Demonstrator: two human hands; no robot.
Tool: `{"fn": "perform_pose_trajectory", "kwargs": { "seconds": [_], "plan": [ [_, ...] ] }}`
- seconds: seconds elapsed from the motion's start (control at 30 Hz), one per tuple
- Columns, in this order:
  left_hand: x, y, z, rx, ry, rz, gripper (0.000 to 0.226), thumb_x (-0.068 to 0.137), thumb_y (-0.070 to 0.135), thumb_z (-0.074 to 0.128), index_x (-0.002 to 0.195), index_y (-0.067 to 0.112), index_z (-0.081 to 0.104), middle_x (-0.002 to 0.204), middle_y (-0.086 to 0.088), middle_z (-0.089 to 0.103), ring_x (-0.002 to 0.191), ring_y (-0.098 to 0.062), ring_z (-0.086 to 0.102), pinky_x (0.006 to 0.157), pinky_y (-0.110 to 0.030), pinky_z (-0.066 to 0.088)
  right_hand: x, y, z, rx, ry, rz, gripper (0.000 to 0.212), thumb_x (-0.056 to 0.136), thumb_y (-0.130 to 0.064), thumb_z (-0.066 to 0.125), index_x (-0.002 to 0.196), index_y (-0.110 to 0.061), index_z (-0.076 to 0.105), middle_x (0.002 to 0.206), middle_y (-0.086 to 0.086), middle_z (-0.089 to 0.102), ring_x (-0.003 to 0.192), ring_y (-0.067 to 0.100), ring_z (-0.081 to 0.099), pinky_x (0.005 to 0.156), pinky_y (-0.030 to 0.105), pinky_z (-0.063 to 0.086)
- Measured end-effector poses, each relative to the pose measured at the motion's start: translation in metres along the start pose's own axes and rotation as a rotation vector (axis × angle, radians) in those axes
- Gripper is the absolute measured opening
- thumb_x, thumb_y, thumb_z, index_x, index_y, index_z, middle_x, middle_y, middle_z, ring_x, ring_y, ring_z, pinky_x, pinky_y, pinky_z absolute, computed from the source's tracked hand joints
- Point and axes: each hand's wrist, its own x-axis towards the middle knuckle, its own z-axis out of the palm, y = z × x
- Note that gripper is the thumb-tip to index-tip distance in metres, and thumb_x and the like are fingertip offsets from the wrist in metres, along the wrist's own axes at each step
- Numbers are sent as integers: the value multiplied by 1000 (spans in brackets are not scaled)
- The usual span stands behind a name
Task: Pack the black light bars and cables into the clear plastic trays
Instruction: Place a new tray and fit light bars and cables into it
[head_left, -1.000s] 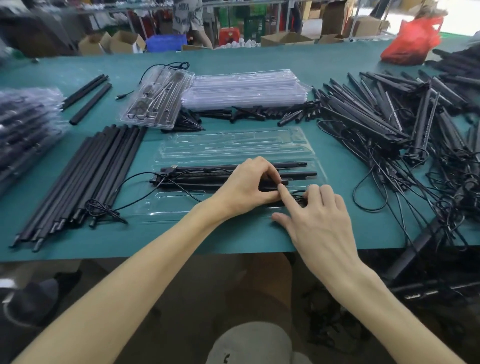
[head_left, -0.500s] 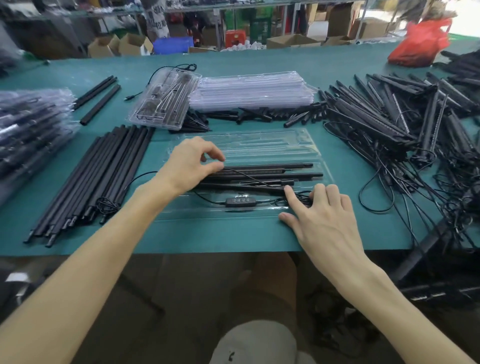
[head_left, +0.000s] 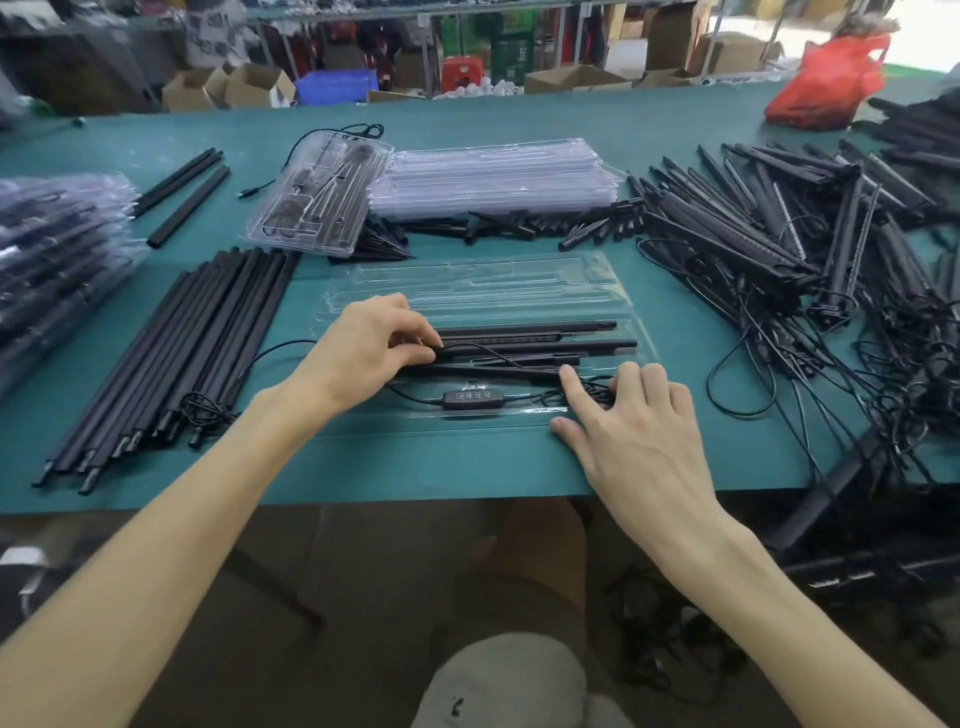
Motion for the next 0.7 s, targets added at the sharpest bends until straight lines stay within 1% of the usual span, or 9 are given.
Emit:
{"fn": "perform_pose_trajectory", "kwargs": {
  "seconds": [0.07, 0.13, 0.2, 0.27, 0.33, 0.43, 0.57, 0.7],
  "plan": [
    [-2, 1, 0, -2, -3, 16, 9, 87, 16, 77, 95, 21, 79, 83, 2, 54, 79, -6, 52, 76, -21, 38, 0, 0, 1, -3, 10, 1, 52, 101, -45, 49, 144, -16, 54, 92, 14, 48, 89, 33, 46, 76, 44, 38],
    [-4, 2, 1, 18, 2, 41, 10, 89, 17, 76, 97, 21, 80, 85, 3, 54, 82, -8, 50, 78, -21, 38, -1, 0, 2, 0, 23, 1, 52, 101, -44, 50, 144, -15, 54, 92, 14, 48, 89, 34, 45, 76, 44, 38],
    [-6, 4, 3, 51, 2, 69, 11, 91, 17, 74, 99, 20, 79, 89, 3, 55, 85, -11, 50, 81, -26, 41, -1, 1, 3, 4, 37, 4, 51, 101, -43, 51, 143, -15, 55, 92, 15, 49, 89, 34, 45, 76, 45, 38],
    [-8, 8, 5, 72, 5, 100, 12, 92, 15, 72, 102, 19, 78, 89, 4, 54, 82, -9, 49, 80, -30, 44, -1, 0, 4, 1, 42, 5, 51, 101, -43, 51, 142, -15, 56, 92, 15, 49, 88, 34, 45, 76, 45, 38],
    [-7, 13, 7, 103, -1, 153, 14, 94, 15, 69, 105, 19, 77, 89, 5, 54, 82, -9, 47, 80, -30, 43, -1, 0, 5, -1, 41, 4, 50, 101, -43, 50, 143, -15, 55, 92, 14, 48, 88, 33, 45, 76, 45, 38],
    [-6, 19, 12, 143, -5, 217, 14, 96, 13, 66, 107, 16, 74, 90, 10, 51, 88, -7, 43, 84, -31, 44, 0, 0, 5, -4, 42, 7, 51, 102, -43, 48, 143, -15, 54, 92, 14, 48, 88, 33, 44, 76, 44, 37],
    [-3, 25, 17, 149, 6, 194, 11, 96, 17, 66, 106, 19, 71, 90, 13, 54, 89, -7, 48, 84, -35, 48, 0, 0, 5, -14, 33, 11, 51, 102, -43, 48, 144, -15, 53, 93, 14, 49, 89, 33, 45, 77, 44, 37],
    [2, 31, 17, 135, -22, 162, 7, 95, 19, 68, 99, 20, 73, 88, 13, 55, 84, -9, 50, 81, -38, 50, 1, -2, 4, -13, 29, 13, 52, 101, -42, 52, 143, -13, 54, 92, 15, 51, 89, 34, 46, 77, 44, 39]
  ]
}}
